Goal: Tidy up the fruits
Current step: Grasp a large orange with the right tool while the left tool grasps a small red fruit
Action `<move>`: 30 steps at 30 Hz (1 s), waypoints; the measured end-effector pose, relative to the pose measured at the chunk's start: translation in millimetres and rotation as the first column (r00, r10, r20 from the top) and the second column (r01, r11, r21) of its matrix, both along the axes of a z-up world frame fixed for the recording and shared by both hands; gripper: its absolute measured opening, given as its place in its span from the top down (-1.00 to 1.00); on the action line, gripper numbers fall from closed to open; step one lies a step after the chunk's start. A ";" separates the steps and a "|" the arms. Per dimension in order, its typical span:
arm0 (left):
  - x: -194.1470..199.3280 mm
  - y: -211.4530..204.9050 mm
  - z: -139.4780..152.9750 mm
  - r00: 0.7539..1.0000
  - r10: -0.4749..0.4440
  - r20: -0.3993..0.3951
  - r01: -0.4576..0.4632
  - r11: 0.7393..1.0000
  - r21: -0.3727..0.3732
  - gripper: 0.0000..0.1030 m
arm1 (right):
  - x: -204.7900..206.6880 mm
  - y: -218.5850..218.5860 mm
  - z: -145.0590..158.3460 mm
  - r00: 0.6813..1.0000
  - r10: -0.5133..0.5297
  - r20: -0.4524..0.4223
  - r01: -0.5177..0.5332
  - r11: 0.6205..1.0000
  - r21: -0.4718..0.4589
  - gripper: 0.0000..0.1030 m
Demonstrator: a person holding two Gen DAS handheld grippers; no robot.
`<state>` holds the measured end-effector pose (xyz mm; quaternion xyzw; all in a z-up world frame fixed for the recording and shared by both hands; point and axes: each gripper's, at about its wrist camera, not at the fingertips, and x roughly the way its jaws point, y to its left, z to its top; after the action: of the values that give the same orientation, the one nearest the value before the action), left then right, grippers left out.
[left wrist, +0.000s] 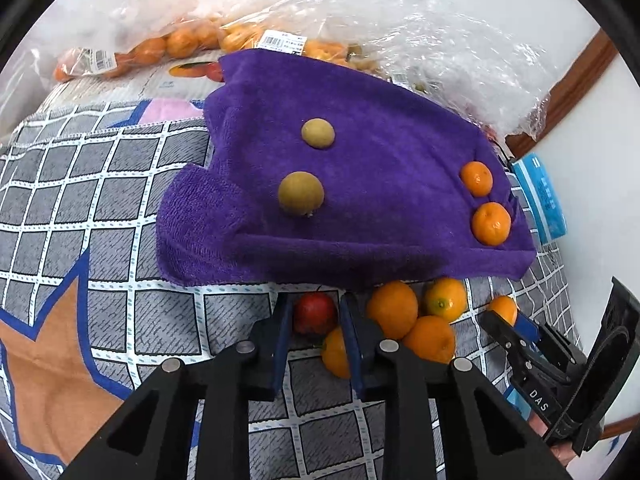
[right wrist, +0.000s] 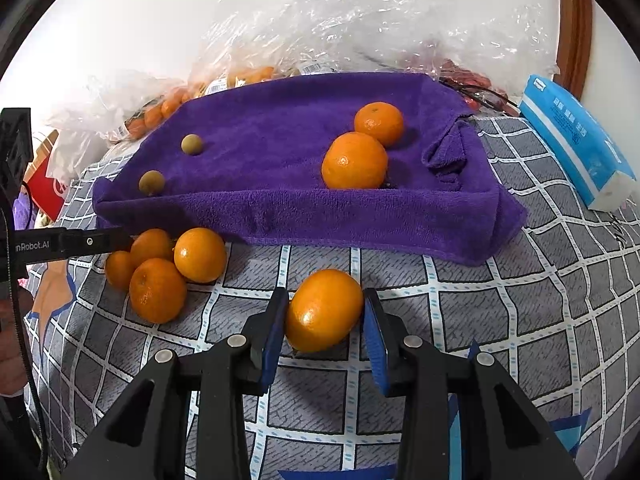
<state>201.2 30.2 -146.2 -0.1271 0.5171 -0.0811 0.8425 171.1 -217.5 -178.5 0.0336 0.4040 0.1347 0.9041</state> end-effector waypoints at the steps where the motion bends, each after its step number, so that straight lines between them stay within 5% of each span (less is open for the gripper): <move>1: -0.7 0.2 0.4 1.000 0.000 0.000 0.000 1.000 -0.003 0.59 | -0.1 0.0 0.2 1.000 -0.001 0.000 0.001 1.000 0.000 0.28; 30: -16.3 8.6 0.7 1.000 0.017 -0.019 -0.017 1.000 -0.015 0.55 | -29.4 -1.0 31.5 0.999 -0.013 0.051 0.015 0.999 -0.043 0.28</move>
<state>184.8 38.8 -145.4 -0.1387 0.5235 -0.0768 0.8371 141.7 -218.6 -147.0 0.0132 0.3837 0.1203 0.9155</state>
